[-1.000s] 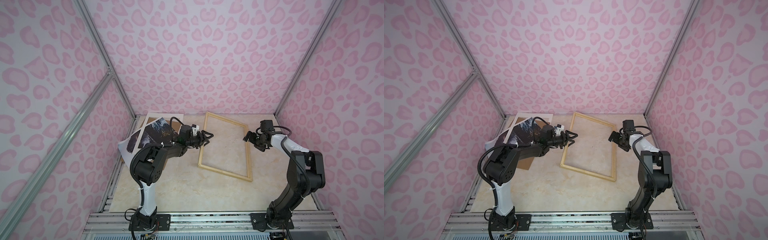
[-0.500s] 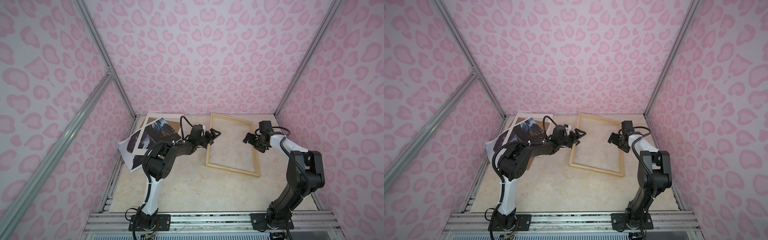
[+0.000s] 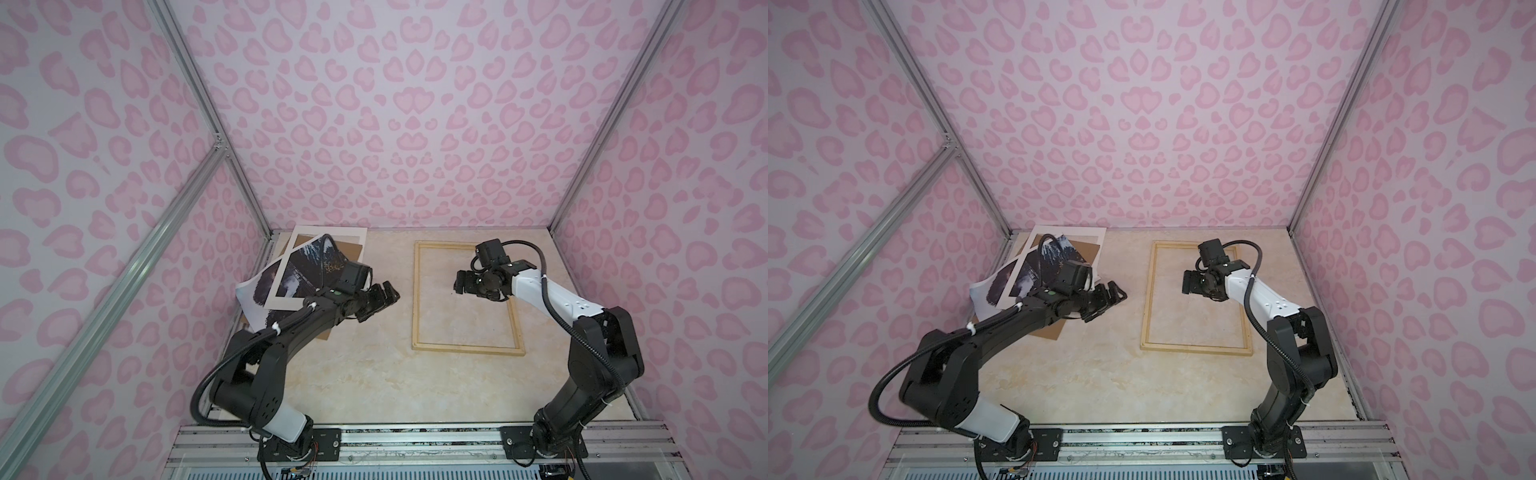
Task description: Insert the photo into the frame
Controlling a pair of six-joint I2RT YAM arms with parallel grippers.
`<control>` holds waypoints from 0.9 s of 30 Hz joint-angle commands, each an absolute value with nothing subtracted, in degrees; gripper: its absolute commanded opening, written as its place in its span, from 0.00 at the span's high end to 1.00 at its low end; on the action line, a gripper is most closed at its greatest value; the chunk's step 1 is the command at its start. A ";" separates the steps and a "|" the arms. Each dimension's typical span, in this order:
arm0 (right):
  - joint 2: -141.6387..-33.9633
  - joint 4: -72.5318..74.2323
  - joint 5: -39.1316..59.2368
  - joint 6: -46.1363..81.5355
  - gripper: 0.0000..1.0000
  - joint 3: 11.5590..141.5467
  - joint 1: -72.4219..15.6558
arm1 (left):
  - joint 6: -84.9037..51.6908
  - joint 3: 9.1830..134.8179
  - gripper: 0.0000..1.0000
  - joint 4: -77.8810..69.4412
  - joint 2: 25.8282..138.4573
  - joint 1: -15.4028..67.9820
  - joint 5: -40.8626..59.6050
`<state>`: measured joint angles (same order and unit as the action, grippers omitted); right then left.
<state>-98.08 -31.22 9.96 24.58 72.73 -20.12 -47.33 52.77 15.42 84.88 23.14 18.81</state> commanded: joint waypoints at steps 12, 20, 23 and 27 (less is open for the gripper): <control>-116.18 -30.28 13.83 21.53 0.14 81.83 -24.75 | -38.12 32.57 0.02 22.33 72.83 7.03 29.62; -118.57 -28.91 16.55 23.90 0.13 79.08 -24.02 | -35.95 29.95 0.02 24.14 75.48 7.09 24.35; -118.38 -27.07 18.87 26.14 0.13 76.35 -24.08 | -37.47 28.70 0.03 22.19 77.76 8.35 27.93; -117.78 -24.77 20.65 27.98 0.13 73.83 -24.50 | -41.61 25.44 0.02 16.61 79.94 9.53 34.98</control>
<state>-116.18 -19.18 17.30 24.62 76.03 -24.01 -38.89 28.40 11.20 77.54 8.97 37.12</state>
